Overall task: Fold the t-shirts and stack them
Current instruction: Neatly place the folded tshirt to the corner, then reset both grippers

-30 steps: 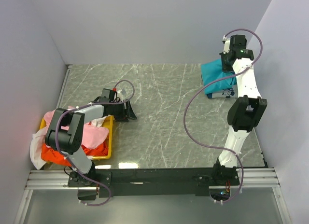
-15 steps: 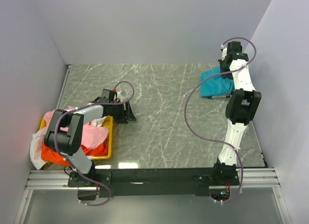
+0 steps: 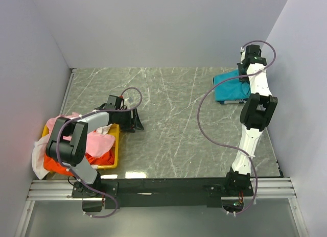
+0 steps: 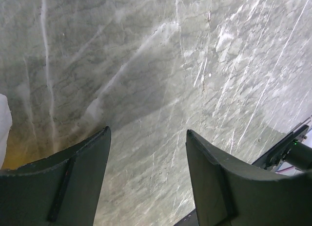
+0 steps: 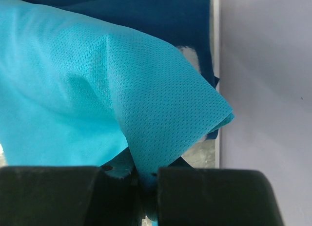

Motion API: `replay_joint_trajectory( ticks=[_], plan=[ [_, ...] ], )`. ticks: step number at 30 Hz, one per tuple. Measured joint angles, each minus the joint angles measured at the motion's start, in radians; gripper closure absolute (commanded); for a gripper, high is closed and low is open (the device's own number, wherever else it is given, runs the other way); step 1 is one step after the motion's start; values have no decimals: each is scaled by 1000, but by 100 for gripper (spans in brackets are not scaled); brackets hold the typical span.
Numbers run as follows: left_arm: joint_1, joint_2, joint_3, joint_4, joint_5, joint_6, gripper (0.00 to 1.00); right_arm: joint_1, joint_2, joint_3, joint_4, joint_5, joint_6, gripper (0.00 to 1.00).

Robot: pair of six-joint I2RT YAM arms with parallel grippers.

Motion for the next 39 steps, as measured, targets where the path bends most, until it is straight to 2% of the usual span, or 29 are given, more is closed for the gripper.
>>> replay_joint_trajectory(
  ticks=[16, 19, 21, 22, 23, 30, 33, 39],
  plan=[
    [-53, -3, 25, -48, -29, -1, 31, -74, 29, 27, 11, -61, 10, 98],
    [-64, -3, 32, -51, -37, -1, 31, -77, 50, 34, 16, -74, 16, 87],
    [-69, -3, 32, -56, -39, -1, 31, -77, 63, 36, 20, -74, 31, 62],
    [-71, -3, 32, -59, -42, -1, 31, -77, 67, 36, 20, -70, 34, 36],
    [-72, -3, 32, -61, -47, -1, 30, -77, 69, 36, 21, -64, 48, 17],
    [-75, -27, 32, -61, -82, -13, 29, -77, 46, -1, 82, -5, 83, 14],
    [-75, -62, 34, -62, -98, -18, 29, -71, -40, -136, 150, 35, 100, 13],
    [-75, -132, 53, -57, -150, -28, 28, -52, -318, -419, 253, 110, 143, 12]
  ],
)
